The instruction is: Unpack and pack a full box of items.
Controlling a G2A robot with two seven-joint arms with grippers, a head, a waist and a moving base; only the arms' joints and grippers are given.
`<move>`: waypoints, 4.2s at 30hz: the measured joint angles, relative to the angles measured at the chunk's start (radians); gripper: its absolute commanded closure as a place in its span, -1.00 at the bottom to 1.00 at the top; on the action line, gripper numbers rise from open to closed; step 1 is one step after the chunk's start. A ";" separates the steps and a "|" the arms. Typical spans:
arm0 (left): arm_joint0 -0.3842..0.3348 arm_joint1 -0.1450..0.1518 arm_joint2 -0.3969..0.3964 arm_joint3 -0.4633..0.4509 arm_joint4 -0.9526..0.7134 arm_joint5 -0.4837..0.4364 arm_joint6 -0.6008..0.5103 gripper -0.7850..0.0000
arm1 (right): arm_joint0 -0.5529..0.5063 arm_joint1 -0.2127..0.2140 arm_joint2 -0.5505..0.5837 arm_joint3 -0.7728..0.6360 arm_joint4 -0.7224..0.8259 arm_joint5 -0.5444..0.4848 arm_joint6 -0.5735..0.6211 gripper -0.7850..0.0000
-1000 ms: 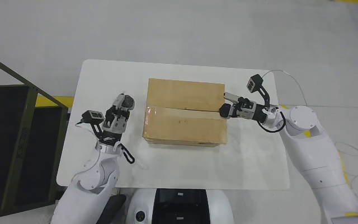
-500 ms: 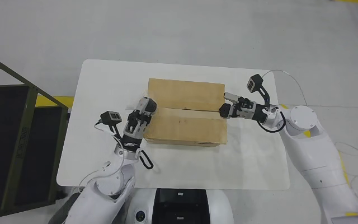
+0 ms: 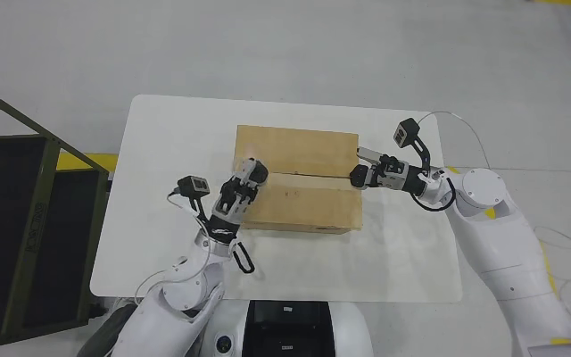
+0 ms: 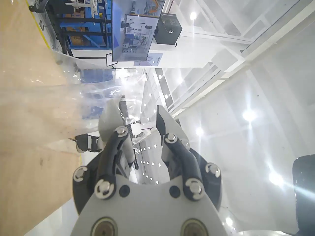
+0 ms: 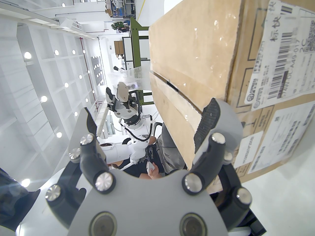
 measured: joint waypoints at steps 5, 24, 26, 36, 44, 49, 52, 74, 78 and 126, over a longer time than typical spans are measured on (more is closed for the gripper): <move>-0.007 -0.001 0.003 -0.010 0.035 0.045 -0.043 -0.69 | 0.000 0.000 0.000 0.000 0.000 0.000 0.000 -1.00; 0.102 0.013 -0.074 -0.067 0.040 -0.074 -0.241 -1.00 | 0.000 0.000 0.000 0.000 0.000 0.000 0.000 -1.00; 0.140 0.018 -0.102 -0.088 0.019 -0.100 -0.284 -1.00 | 0.000 0.000 0.000 0.000 0.000 0.000 0.000 -1.00; 0.293 0.035 -0.260 -0.167 -0.130 -0.262 -0.391 -1.00 | 0.000 0.000 0.000 0.000 0.000 0.000 0.000 -1.00; 0.279 0.036 -0.390 -0.139 -0.236 -0.201 -0.307 -1.00 | 0.000 0.000 0.000 0.000 0.000 0.000 0.000 -1.00; 0.193 0.033 -0.407 -0.099 -0.200 -0.082 -0.244 -1.00 | 0.000 0.000 0.000 0.000 0.000 0.000 0.000 -1.00; 0.127 0.030 -0.390 -0.070 -0.157 -0.001 -0.202 -1.00 | 0.000 0.000 0.000 0.000 0.000 0.000 0.000 -1.00; -0.045 0.016 -0.264 0.032 -0.053 0.265 -0.239 -1.00 | 0.000 0.000 0.000 0.000 0.000 0.000 0.000 -1.00; -0.055 0.012 -0.238 0.011 -0.029 0.258 -0.227 -1.00 | 0.000 0.000 0.000 0.000 0.000 0.000 0.000 -1.00; 0.017 0.023 -0.640 0.132 -0.258 0.158 -0.427 -1.00 | 0.000 0.000 0.000 0.000 0.000 0.000 0.000 -1.00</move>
